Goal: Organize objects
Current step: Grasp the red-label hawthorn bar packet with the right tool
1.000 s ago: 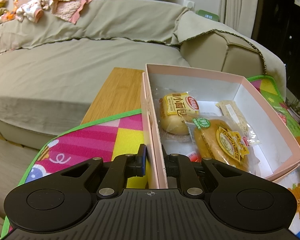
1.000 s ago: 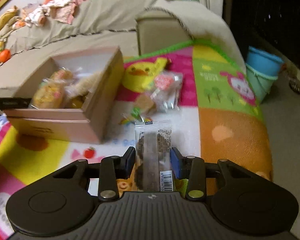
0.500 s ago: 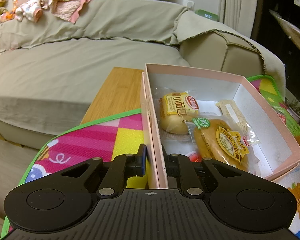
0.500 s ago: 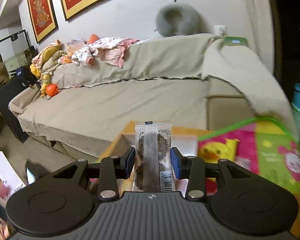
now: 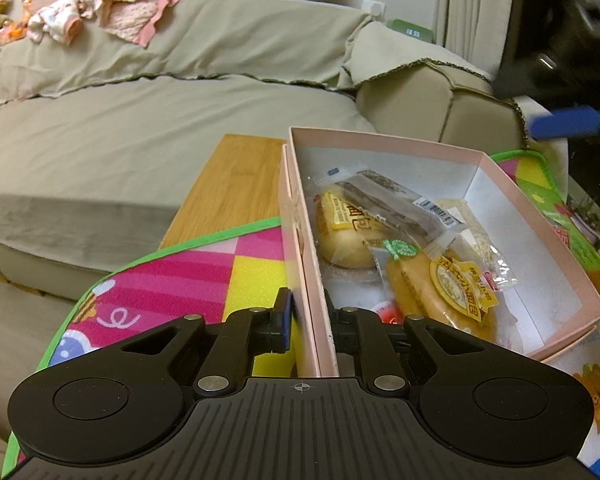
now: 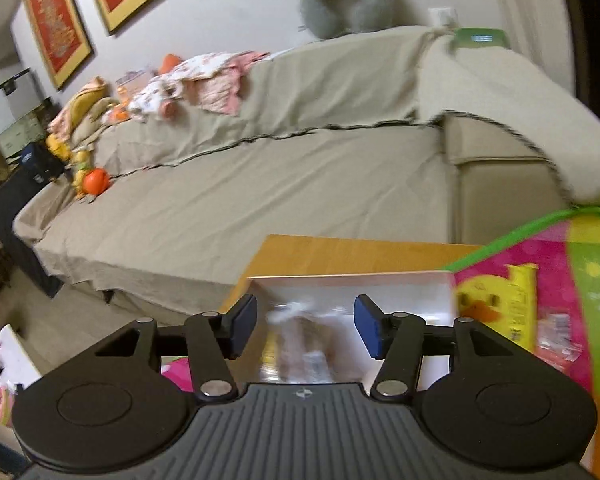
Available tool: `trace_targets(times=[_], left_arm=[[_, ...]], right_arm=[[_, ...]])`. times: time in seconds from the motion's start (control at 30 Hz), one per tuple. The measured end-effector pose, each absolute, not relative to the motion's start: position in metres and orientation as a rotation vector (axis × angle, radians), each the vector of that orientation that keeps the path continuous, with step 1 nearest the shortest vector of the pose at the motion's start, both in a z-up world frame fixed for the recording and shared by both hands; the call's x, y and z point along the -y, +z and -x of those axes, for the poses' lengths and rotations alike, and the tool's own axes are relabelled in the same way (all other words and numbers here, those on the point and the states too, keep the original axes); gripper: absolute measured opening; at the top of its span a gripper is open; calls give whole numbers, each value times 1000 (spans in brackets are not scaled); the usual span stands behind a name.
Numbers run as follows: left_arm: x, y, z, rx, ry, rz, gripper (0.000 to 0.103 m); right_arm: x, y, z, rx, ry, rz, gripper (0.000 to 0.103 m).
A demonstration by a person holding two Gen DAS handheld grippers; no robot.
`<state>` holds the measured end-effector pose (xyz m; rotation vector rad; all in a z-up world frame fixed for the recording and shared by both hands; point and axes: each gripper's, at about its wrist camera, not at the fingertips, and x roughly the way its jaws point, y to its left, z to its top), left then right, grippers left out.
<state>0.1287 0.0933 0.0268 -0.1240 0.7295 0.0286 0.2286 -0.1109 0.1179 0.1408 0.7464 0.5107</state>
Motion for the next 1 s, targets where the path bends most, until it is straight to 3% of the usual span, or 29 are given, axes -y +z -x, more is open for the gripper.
trace_targets(times=[0.4,0.6,1.0], left_arm=[[-93,28,-129,-731,36,128,15],[-93,29,-131,-734,39,125,14],[-93,28,-131,-734,39,127,14]], right_arm=[[237,69,-226,-779,184,-186,75],[262,35,-233,-834,116,-204,75],[220,11,-232,-832,162,-136,75]])
